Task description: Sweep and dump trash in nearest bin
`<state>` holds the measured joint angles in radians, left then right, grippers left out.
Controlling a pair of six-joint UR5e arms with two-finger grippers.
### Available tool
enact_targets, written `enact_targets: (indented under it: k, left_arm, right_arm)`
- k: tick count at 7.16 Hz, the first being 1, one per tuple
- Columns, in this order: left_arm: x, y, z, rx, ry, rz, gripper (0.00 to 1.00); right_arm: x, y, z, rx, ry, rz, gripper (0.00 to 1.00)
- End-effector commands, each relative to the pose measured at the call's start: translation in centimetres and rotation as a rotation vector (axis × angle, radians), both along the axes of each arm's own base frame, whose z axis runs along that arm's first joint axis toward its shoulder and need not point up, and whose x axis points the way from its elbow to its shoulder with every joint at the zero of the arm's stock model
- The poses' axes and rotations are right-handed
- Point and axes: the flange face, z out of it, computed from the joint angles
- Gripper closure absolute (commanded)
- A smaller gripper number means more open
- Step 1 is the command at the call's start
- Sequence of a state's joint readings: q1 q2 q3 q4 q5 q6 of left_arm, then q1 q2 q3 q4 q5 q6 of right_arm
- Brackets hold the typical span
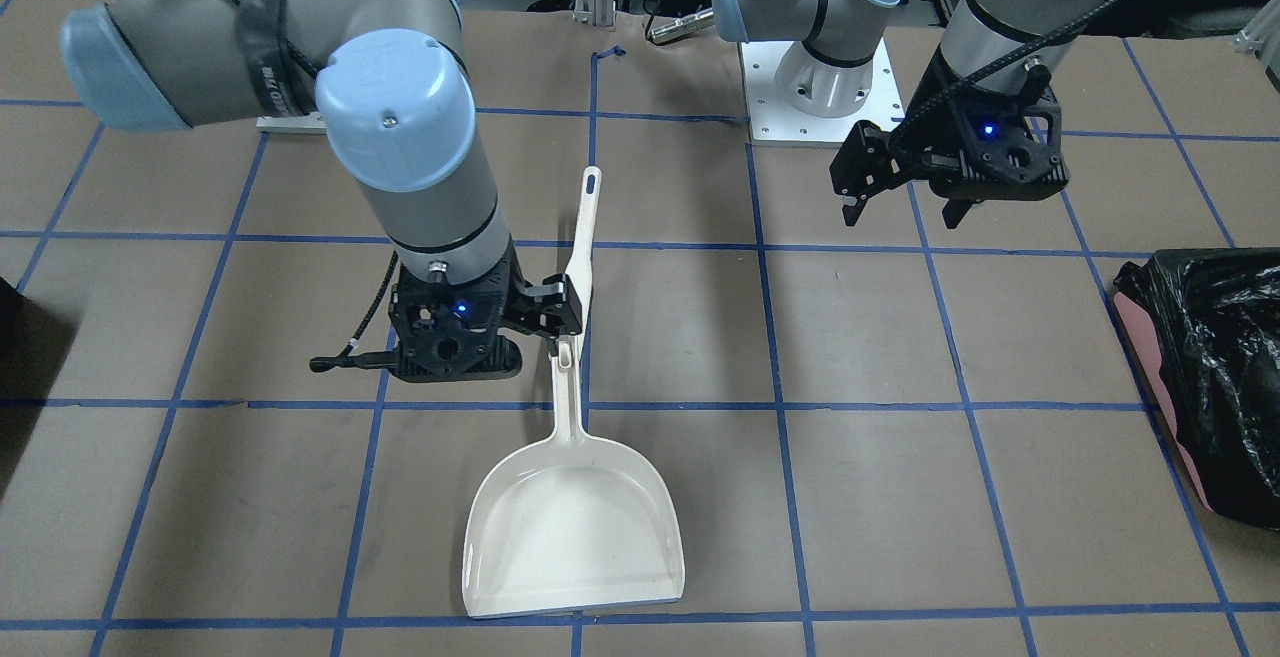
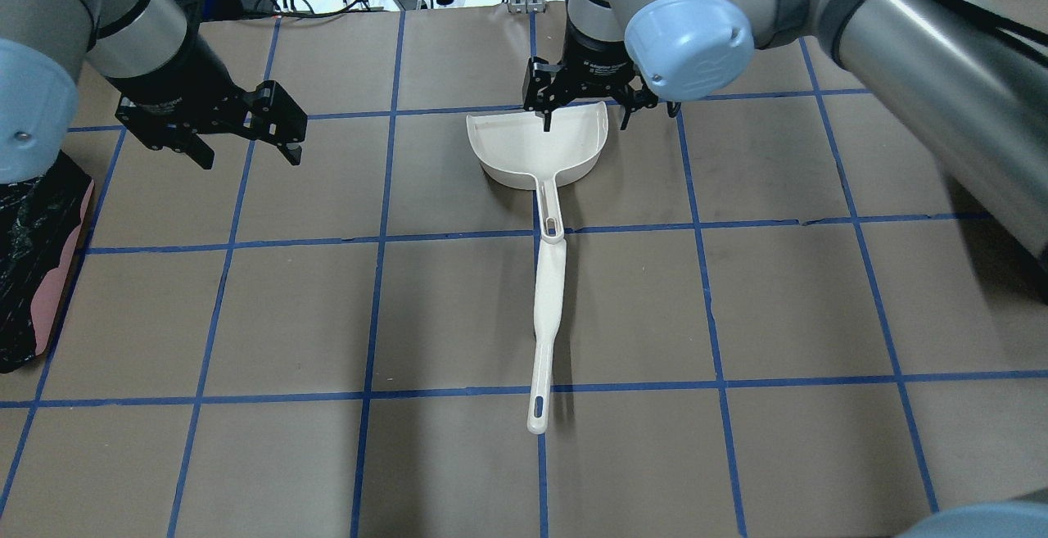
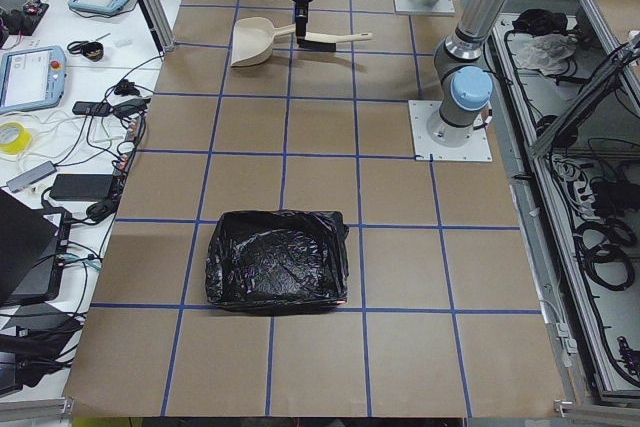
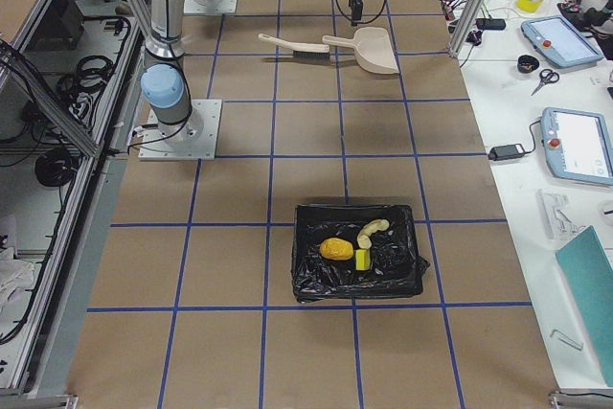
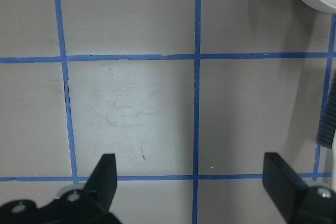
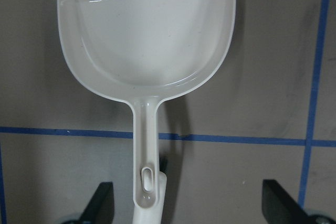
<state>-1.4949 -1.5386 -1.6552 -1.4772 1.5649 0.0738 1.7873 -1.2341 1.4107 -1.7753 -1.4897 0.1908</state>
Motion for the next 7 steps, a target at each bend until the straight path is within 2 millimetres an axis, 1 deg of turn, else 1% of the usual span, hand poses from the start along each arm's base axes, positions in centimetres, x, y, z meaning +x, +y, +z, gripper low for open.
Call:
enact_targets:
  k: [1, 2, 3, 4, 5, 6, 7]
  left_arm:
    - [0.0, 0.0, 0.4, -0.009, -0.002, 0.0, 0.0]
    - [0.0, -0.5, 0.2, -0.011, -0.001, -0.001, 0.0]
    - [0.0, -0.1, 0.8, -0.023, -0.004, 0.0, 0.0]
    - [0.1, -0.6, 0.0, -0.008, -0.005, 0.0, 0.0]
    - [0.0, -0.4, -0.1, -0.009, -0.004, 0.0, 0.0]
    - [0.1, -0.1, 0.1, -0.014, -0.004, 0.001, 0.0]
    - [0.1, -0.3, -0.1, -0.007, -0.005, 0.0, 0.0]
  right_arm:
    - [-6.9, 0.0, 3.5, 0.047, 0.008, -0.005, 0.01]
    - [-10.0, -0.1, 4.6, 0.066, 0.013, -0.009, 0.01]
    - [-12.5, 0.8, 5.8, 0.097, 0.011, -0.027, 0.0]
    - [-13.2, 1.8, 7.4, 0.082, 0.012, -0.021, 0.0]
    - [-13.3, 2.6, 8.3, 0.077, 0.018, -0.018, 0.0]
    - [-13.5, 2.8, 8.4, 0.081, 0.021, -0.006, 0.01]
    - [-13.4, 2.9, 8.1, 0.084, 0.023, -0.01, 0.01]
